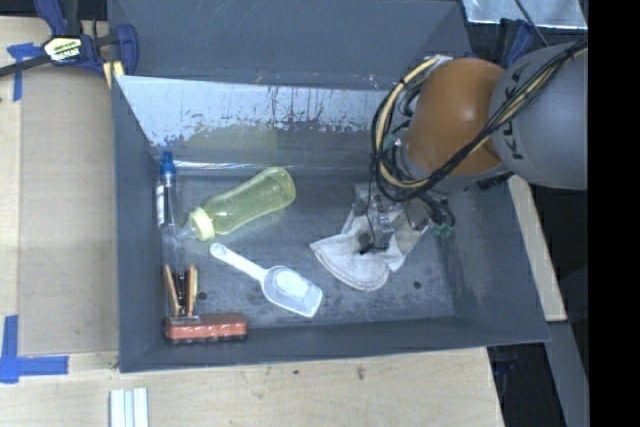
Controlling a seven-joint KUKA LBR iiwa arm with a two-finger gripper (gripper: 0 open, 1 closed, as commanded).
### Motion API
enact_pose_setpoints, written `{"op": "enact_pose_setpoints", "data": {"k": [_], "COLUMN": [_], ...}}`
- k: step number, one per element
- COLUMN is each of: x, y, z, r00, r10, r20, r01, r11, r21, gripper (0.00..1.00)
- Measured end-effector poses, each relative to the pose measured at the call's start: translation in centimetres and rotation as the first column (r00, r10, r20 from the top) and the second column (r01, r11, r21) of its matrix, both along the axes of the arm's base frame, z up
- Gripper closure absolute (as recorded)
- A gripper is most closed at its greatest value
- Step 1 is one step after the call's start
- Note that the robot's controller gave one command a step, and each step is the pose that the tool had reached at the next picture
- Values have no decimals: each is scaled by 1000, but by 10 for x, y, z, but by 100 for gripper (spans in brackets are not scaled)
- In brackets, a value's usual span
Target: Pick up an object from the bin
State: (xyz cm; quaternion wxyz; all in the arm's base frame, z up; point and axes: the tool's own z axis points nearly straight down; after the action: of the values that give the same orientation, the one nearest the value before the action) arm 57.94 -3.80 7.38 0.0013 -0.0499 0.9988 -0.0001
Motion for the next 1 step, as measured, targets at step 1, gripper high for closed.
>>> {"op": "enact_pose_setpoints", "data": {"k": [1], "x": [0], "y": [0], "z": [0], "r00": [1000], "r10": [1], "r20": [0], "r01": [-1], "r11": [1000], "r21": [0], "gripper": [100]}}
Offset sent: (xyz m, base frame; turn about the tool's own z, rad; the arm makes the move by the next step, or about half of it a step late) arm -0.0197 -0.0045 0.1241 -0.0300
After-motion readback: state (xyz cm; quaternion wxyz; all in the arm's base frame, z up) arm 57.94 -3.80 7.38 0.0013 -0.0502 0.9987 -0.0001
